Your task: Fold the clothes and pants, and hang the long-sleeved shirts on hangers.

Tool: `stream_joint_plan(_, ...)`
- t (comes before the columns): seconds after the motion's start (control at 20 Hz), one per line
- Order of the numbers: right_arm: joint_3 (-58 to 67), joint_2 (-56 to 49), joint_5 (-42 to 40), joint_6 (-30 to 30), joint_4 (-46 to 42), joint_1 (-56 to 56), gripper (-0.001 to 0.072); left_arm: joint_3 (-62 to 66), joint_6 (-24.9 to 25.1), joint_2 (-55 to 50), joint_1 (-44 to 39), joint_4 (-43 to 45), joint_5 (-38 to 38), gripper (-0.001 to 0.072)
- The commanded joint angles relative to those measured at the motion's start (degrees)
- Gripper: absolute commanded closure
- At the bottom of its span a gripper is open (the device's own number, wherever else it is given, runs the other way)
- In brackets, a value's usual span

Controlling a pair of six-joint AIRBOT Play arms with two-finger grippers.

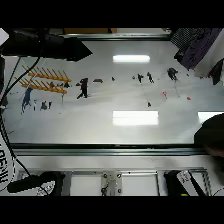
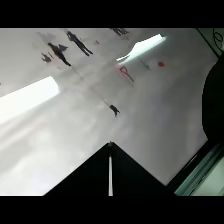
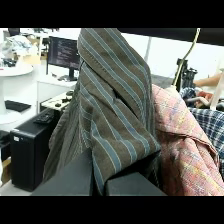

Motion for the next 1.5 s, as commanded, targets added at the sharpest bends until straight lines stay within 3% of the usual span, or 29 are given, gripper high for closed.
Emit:
stream_joint_plan(0.0,0.0,-2.2,0.1,0.7,0.0,-2.4,0.0701,0.0,0.1,0.0,0.0,0.0,-0.7,0.0692)
stream_joint_plan(0.55,0.0,-4.9,11.2,3.9,-0.2,-7.8,0.0701,0.0,0.1,0.0,0.0,0.0,-0.8,0.0693)
stream_joint_plan(0.75,0.0,-3.4,16.7,10.6,-0.2,-11.1,0.0701,0.0,0.1,0.0,0.0,0.0,-0.8,0.0693)
stream_joint_plan(0.9,0.0,-2.1,18.8,11.1,-0.5,-14.0,0.0701,0.0,0.1,0.0,0.0,0.1,-0.8,0.0692)
stream_joint_plan(1.3,0.0,0.5,17.1,11.1,0.1,-17.1,0.0682,0.0,0.2,-0.1,0.0,0.1,-0.8,0.0693)
stream_joint_plan(1.35,0.0,0.7,16.2,11.1,1.8,-17.1,0.0617,0.0,0.2,-0.1,0.0,0.1,-0.8,0.0693)
stream_joint_plan(1.45,0.0,1.2,13.7,11.1,5.4,-17.1,0.0158,0.0,0.2,-0.1,0.0,0.1,-0.8,0.0692)
